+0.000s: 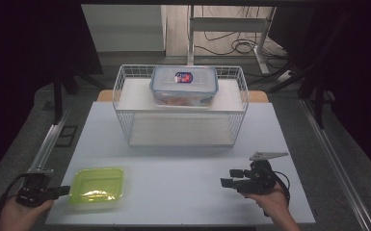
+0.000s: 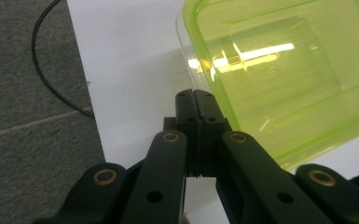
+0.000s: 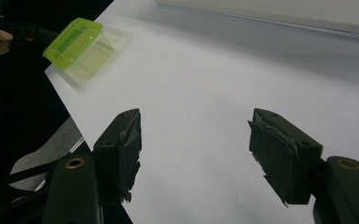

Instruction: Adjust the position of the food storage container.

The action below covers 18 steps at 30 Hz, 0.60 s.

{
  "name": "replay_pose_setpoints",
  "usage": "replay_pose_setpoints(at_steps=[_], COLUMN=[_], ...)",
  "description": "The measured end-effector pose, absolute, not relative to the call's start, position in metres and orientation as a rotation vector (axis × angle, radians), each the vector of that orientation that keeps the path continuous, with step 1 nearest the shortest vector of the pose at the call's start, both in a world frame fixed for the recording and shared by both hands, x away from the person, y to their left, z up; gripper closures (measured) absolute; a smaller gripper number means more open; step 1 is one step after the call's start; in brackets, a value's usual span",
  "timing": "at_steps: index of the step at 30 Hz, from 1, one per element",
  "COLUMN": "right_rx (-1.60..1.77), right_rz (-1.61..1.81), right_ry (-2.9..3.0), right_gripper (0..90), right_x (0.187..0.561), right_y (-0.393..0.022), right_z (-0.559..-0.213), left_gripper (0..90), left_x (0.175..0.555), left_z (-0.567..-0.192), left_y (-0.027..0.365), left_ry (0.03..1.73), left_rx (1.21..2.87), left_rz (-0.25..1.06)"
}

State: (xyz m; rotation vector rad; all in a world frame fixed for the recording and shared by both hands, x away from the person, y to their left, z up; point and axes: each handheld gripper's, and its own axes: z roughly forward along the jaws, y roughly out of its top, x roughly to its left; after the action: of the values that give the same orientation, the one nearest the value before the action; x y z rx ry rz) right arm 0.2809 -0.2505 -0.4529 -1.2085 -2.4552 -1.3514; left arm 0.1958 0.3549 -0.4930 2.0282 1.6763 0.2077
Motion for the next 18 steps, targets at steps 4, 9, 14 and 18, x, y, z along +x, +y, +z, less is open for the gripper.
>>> replay_pose_setpoints(at_steps=[4,9,14,18], right_rx=[-1.210,-1.215,-1.211,-1.215], right_rz=[-1.351,-1.353,-1.352,-1.348], right_ry=[-2.457,-2.454,-2.457,-2.454], right_gripper=[34.2,34.2,34.1,34.1], right_x=[0.281,0.281,0.281,0.281], right_y=[-0.251,-0.252,-0.251,-0.252], right_z=[-0.453,-0.452,-0.453,-0.453], left_gripper=[90.0,90.0,90.0,90.0], left_x=[0.197,0.199,0.203,0.205], left_z=[-0.493,-0.494,-0.496,-0.496], left_y=[0.354,0.349,0.339,0.328], left_ry=[1.678,1.666,1.644,1.612], left_rx=[2.025,2.032,2.036,2.042], left_rz=[0.199,0.185,0.159,0.139])
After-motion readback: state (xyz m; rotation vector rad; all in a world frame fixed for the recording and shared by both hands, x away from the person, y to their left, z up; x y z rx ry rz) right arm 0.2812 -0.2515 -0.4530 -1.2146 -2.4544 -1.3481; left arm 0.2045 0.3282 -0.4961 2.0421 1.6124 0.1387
